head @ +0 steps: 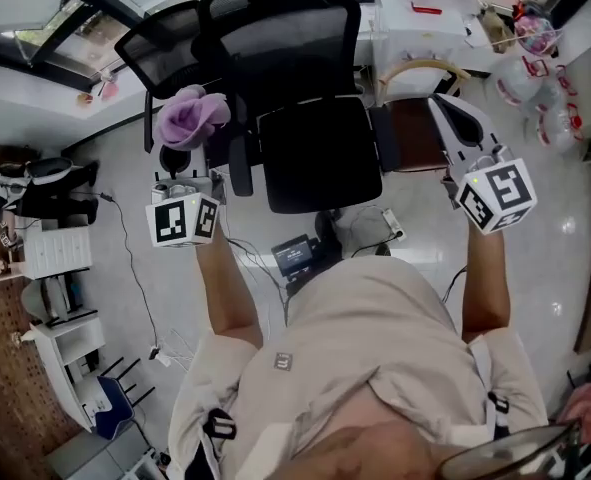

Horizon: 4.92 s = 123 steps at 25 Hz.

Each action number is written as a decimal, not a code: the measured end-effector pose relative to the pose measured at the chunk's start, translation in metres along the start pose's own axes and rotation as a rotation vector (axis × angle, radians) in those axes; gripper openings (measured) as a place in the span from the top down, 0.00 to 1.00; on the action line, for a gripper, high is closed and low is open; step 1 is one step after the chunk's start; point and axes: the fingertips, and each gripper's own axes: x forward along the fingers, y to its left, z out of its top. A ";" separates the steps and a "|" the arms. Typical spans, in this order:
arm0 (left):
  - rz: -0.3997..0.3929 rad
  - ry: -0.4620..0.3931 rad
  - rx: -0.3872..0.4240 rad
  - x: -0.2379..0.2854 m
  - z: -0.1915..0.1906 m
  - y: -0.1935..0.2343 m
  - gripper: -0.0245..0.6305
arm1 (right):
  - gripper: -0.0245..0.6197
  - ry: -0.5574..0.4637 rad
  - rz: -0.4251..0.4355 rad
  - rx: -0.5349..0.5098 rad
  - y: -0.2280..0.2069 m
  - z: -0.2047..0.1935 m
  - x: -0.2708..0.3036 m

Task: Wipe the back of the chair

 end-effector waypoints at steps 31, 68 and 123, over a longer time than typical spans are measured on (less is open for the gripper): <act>0.143 0.110 0.075 0.293 -0.209 0.147 0.85 | 0.97 0.319 -0.269 0.151 -0.049 -0.160 0.101; 0.148 0.045 -0.071 0.318 -0.256 0.106 0.85 | 0.97 0.443 -0.255 0.205 -0.041 -0.244 0.139; 0.042 0.047 -0.173 0.352 -0.290 0.035 0.86 | 0.97 0.488 -0.303 0.235 -0.054 -0.277 0.092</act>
